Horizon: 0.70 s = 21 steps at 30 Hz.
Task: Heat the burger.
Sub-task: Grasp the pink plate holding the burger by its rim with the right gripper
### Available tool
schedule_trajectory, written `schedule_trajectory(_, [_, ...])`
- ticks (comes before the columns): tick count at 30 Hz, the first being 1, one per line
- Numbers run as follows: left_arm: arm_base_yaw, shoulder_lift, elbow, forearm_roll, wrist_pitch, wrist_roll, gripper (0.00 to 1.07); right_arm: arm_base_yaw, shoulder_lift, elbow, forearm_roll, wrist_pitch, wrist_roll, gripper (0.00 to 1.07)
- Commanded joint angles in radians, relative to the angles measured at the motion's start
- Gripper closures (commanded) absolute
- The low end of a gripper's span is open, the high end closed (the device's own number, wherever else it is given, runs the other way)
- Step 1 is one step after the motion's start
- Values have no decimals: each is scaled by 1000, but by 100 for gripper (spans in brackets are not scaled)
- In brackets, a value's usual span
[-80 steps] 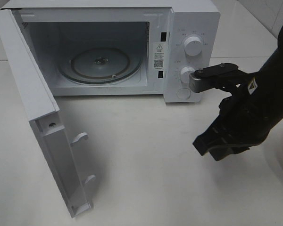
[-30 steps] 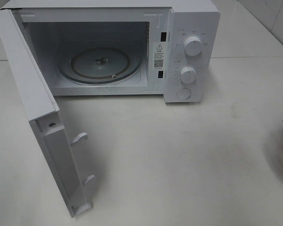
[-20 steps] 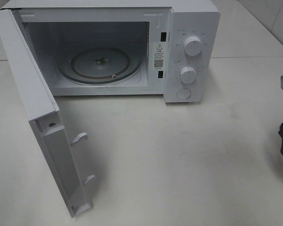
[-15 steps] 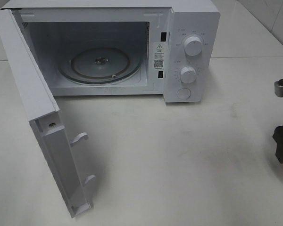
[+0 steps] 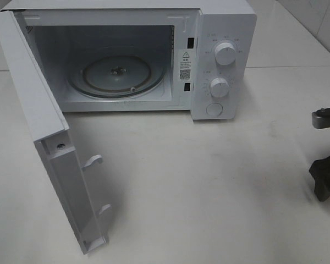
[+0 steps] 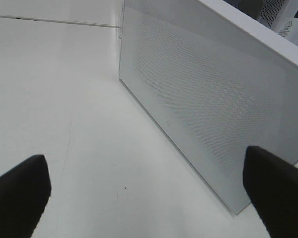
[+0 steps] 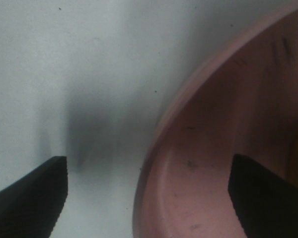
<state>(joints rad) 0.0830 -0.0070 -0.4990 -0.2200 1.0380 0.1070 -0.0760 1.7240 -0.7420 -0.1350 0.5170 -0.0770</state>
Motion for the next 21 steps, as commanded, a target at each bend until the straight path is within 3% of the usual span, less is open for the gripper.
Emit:
schedule_trajectory(1, [4, -17, 3, -1, -7, 0, 9, -4, 40, 3, 5, -17, 4, 24])
schedule_trajectory(8, [4, -17, 3, -1, -7, 0, 9, -4, 49, 3, 5, -18, 14, 32])
schedule_trajectory(10, [4, -17, 3, -1, -7, 0, 9, -4, 49, 3, 5, -15, 31, 45])
schedule_trajectory(11, [4, -17, 3, -1, -7, 0, 9, -4, 49, 3, 5, -15, 31, 45])
schedule_trajectory(12, [4, -17, 3, -1, -7, 0, 9, -4, 49, 3, 5, -12, 34, 56])
schedule_trajectory(13, [4, -17, 3, -1, -7, 0, 9, -4, 49, 3, 5, -12, 34, 56])
schedule_trajectory(15, [4, -17, 3, -1, -7, 0, 9, -4, 49, 3, 7, -7, 35, 74])
schedule_trajectory(16, [4, -17, 3, -1, -7, 0, 9, -4, 49, 3, 7, -7, 35, 74])
schedule_trajectory(17, [4, -17, 3, -1, -7, 0, 9, -4, 49, 3, 13, -5, 46, 87])
schedule_trajectory(18, [4, -17, 3, -1, -7, 0, 9, -4, 49, 3, 13, -4, 54, 94])
schedule_trajectory(19, [4, -17, 3, -1, -7, 0, 9, -4, 49, 3, 13, -4, 54, 94])
schedule_trajectory(20, [4, -17, 3, -1, -7, 0, 9, -4, 49, 3, 13, -1, 65, 105])
schedule_trajectory(21, [4, -17, 3, -1, -7, 0, 9, -4, 49, 3, 13, 1, 69, 107])
